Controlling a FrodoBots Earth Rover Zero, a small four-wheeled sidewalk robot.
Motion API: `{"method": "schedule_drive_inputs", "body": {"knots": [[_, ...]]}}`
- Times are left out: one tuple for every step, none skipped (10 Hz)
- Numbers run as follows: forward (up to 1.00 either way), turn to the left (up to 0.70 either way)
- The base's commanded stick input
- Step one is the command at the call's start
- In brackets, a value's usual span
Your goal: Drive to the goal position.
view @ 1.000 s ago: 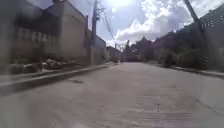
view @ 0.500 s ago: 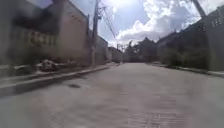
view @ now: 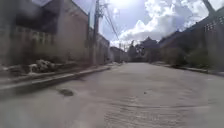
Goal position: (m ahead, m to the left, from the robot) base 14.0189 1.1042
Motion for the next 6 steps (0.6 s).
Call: {"method": "schedule_drive_inputs", "body": {"knots": [[1.00, -0.40], [1.00, -0.40], [1.00, -0.40], [1.00, -0.40], [1.00, -0.40], [1.00, -0.40]]}}
